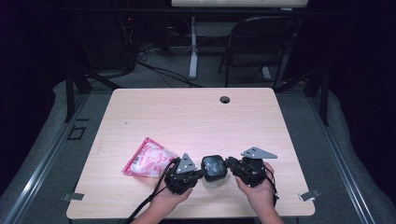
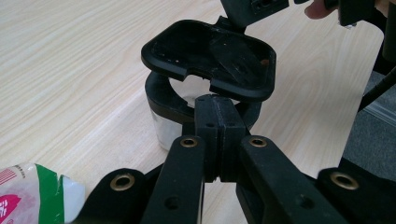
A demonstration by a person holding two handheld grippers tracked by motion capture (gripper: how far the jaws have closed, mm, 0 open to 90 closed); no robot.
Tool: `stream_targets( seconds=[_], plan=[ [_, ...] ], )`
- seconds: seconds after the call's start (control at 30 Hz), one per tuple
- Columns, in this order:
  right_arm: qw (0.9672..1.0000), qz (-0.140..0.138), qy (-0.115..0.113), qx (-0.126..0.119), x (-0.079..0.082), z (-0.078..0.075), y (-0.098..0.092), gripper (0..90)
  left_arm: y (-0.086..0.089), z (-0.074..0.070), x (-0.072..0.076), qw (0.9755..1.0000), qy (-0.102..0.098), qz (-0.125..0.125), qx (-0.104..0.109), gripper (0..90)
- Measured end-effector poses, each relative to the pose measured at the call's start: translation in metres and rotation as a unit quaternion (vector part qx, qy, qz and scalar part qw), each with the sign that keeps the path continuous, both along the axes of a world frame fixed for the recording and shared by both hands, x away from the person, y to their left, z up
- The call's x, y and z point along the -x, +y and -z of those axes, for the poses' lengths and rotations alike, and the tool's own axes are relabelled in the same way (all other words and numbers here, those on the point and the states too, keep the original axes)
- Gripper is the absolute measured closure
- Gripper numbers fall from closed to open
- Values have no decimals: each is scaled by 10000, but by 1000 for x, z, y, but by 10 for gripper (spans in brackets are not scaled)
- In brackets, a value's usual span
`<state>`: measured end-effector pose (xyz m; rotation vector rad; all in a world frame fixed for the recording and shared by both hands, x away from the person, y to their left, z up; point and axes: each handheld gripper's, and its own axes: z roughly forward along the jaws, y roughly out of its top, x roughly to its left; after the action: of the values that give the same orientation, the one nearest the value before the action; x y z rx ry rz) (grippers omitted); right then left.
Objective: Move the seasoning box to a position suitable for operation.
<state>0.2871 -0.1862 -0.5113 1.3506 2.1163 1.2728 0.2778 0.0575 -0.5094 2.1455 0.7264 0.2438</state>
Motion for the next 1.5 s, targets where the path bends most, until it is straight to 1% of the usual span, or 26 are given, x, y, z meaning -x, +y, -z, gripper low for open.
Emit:
stream_targets(
  seconds=[0.03,0.13,0.17,0.2,0.27,0.37,0.4,0.43,0.47,0.57,0.6,0.67,0.7,0.77,0.9,0.93,0.97,1.03,1.13,1.23,1.43,1.5],
  plan=[
    [10000,-21,1,31,0,-1,0,782,0,0,0,10000,6,-4,8,899],
    [9999,-62,-103,68,3,-6,0,757,0,0,0,10000,1,-12,15,899],
    [9998,-121,-126,103,5,-8,0,744,0,-1,0,10000,16,-6,12,899],
    [9996,-216,-104,146,8,-10,1,716,0,-1,-1,10000,6,-3,13,899],
    [9995,-252,-115,139,10,-10,3,710,0,-2,-1,10000,6,-12,30,899],
    [9987,-423,-131,260,17,-14,6,676,1,-4,-2,10000,12,-11,50,898],
    [9981,-525,-168,271,22,-16,9,647,0,-6,-2,10000,0,-12,50,898],
    [9981,-525,-168,271,22,-16,9,647,0,-6,-2,10000,0,-12,50,897],
    [9976,-603,-181,295,27,-18,11,628,0,-7,-2,10000,-10,-13,69,897],
    [9965,-721,-165,396,33,-17,14,603,-1,-8,-2,10000,-19,-14,76,894],
    [9963,-729,-210,398,35,-16,15,595,-1,-9,-3,10000,-7,4,69,891],
    [9963,-726,-217,417,36,-16,16,585,-1,-9,-3,10000,-10,4,65,890],
    [9960,-758,-194,441,37,-16,17,574,-1,-9,-3,10000,-19,-3,61,890],
    [9950,-846,-223,471,39,-16,17,548,-1,-10,-3,10000,-40,-29,68,890],
    [9949,-817,-253,528,40,-14,18,537,-2,-11,-3,10000,-31,-6,74,890],
    [9946,-840,-234,570,40,-14,19,537,-2,-11,-3,10000,-34,-6,77,890],
    [9944,-845,-248,585,41,-14,19,536,-2,-12,-3,10000,-39,-7,54,890],
    [9934,-878,-273,692,42,-13,22,531,-3,-12,-3,10000,-43,-14,65,890],
    [9924,-876,-359,788,42,-13,25,528,-4,-12,-4,10000,-46,-21,72,890],
    [9921,-879,-382,807,42,-12,26,526,-4,-12,-4,10000,-44,-17,63,890],
    [9905,-875,-462,957,44,-12,30,506,-4,-12,-4,10000,-50,-20,76,890],
    [9905,-849,-477,975,43,-11,31,493,-4,-12,-4,10000,-54,-12,76,889]
  ],
)
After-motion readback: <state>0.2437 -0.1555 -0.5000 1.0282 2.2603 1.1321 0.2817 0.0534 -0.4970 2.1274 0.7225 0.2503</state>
